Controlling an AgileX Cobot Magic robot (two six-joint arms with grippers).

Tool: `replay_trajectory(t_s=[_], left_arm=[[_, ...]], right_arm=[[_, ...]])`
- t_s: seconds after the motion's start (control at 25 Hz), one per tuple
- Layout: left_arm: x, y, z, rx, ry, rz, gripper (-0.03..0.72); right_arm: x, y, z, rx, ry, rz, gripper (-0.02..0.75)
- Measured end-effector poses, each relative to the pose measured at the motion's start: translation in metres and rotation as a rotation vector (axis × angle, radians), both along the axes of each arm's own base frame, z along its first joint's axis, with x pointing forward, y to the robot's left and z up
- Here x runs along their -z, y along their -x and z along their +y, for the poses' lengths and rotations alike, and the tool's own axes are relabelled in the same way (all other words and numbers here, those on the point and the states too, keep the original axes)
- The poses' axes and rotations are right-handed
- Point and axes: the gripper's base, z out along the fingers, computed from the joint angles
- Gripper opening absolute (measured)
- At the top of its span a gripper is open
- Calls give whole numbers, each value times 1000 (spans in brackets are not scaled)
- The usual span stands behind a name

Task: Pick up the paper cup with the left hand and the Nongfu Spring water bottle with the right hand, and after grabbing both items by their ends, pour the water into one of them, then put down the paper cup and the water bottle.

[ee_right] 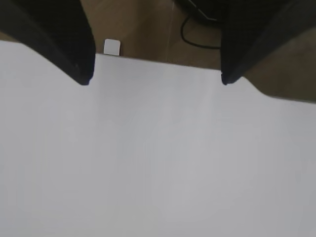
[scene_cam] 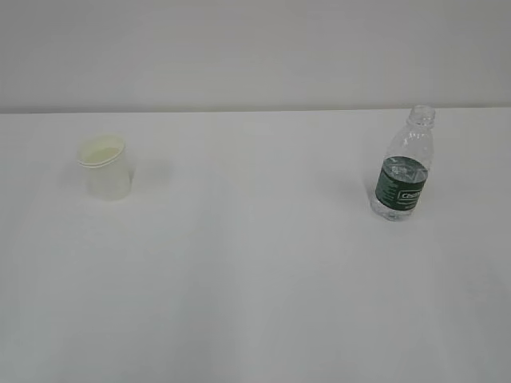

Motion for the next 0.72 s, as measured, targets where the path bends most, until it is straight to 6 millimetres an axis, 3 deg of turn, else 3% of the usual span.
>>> replay_trajectory(t_s=[0.72], left_arm=[[-3,37,4,0,27,-227,432]], right_arm=[[-5,48,-13,93,-54,-325,588]])
